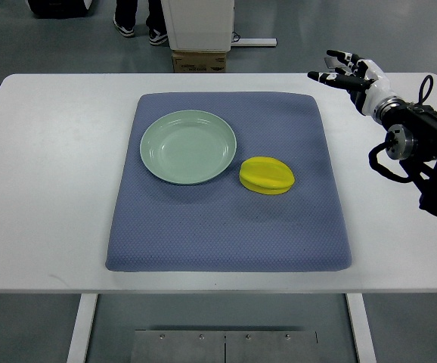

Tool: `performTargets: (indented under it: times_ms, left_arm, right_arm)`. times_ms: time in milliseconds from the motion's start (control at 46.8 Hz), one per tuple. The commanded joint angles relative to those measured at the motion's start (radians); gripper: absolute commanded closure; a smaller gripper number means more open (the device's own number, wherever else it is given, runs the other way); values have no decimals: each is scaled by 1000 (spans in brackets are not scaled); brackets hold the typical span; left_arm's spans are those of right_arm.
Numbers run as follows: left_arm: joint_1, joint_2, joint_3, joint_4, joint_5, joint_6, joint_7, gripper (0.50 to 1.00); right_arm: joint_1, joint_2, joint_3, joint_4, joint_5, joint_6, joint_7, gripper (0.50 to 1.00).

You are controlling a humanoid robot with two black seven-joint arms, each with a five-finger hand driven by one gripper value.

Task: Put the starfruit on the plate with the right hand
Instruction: 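Reach the right hand over the yellow starfruit beside the plate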

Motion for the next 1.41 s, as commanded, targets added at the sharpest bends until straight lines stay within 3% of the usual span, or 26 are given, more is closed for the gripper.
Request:
performTargets:
  times_ms: [0,940,1388]
  left_arm:
    - [0,0,0,0,0,-1,0,500]
    - [0,0,0,0,0,0,0,500]
    - [0,0,0,0,0,0,0,500]
  right_arm:
    - [1,-2,-1,3,-5,23,2,500]
    - [90,3,-283,232,-407,201,91,500]
    - [117,-23,-358,264,-565,272,186,500]
